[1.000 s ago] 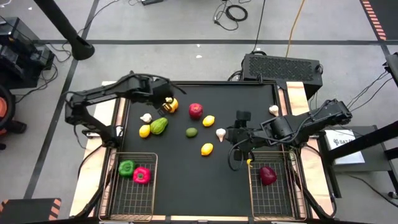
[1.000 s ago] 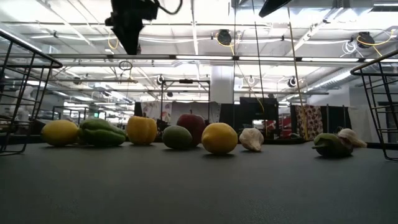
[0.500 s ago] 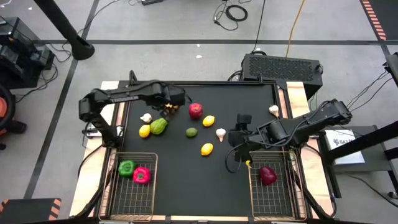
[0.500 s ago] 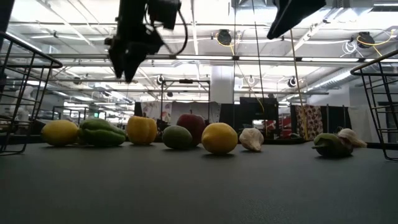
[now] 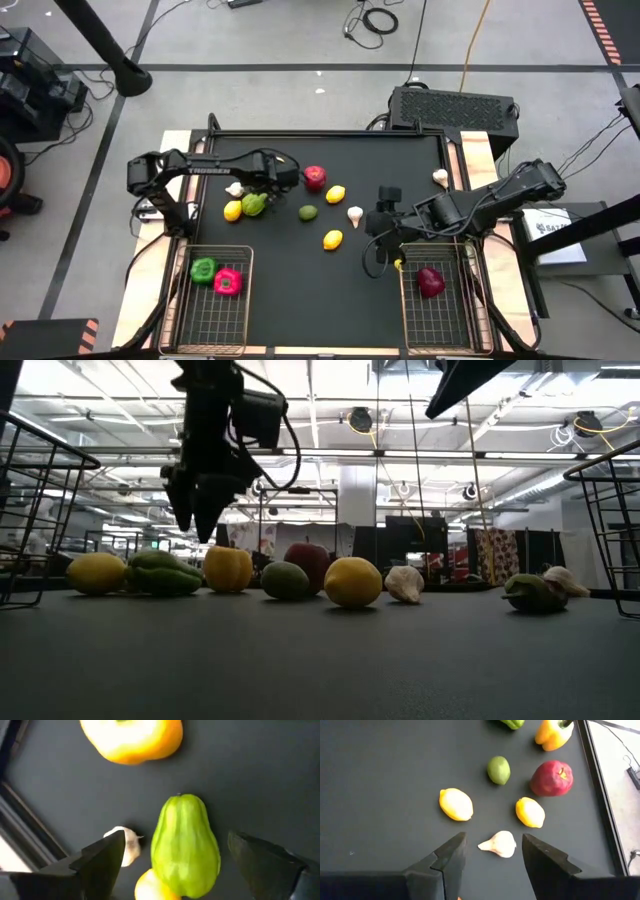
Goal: Sort produce into baskets
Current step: Put the chayote into the left gold wire basket
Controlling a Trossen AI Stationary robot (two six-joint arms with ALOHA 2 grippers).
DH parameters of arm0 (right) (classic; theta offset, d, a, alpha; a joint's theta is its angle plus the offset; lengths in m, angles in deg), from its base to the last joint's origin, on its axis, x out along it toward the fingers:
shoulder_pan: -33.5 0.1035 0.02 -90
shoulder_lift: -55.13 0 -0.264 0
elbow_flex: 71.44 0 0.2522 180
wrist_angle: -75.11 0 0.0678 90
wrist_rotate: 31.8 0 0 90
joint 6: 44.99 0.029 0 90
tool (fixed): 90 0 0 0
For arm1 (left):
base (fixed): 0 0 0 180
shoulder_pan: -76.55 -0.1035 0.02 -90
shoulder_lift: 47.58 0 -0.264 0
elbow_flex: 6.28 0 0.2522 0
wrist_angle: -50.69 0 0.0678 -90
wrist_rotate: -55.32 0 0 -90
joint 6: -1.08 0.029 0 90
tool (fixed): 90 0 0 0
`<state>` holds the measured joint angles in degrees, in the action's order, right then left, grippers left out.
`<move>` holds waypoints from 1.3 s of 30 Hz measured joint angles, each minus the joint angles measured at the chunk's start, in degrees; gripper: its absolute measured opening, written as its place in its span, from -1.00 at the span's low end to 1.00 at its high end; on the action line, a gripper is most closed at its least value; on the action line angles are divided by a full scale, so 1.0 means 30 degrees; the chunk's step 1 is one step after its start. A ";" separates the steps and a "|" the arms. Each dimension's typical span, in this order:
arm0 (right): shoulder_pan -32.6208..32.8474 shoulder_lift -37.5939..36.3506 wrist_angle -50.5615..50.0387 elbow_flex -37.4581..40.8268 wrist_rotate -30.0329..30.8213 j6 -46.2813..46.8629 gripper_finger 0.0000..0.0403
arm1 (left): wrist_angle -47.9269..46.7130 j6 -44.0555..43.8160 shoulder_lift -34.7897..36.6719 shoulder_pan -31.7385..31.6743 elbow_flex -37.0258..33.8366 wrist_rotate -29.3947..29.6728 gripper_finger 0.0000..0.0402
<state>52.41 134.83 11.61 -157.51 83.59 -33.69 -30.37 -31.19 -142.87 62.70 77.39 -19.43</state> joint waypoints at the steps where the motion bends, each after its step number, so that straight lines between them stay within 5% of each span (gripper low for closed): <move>1: -0.0014 0.0000 0.0052 0.0000 0.0000 -0.0089 -0.09 | 0.0193 0.0007 0.0000 -0.0067 -0.0160 -0.0189 0.79; 15: -0.0017 0.0000 0.2442 0.0000 0.0007 -0.3459 -0.09 | 0.1627 -0.0320 -0.1242 -0.0477 -0.0975 -0.1087 0.79; 21: -0.0024 0.0000 0.3208 0.0000 0.0011 -0.4601 -0.09 | 0.1621 -0.1005 -0.2490 -0.0485 -0.0982 0.0035 0.79; 39: -0.0549 0.0000 0.3792 0.0000 0.0007 -0.5300 -0.09 | 0.1909 0.0464 -0.4470 -0.0899 -0.0931 -0.0409 0.66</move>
<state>50.76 134.83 22.98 -157.51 83.61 -49.59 -24.64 -29.80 -156.28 60.00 74.59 -20.66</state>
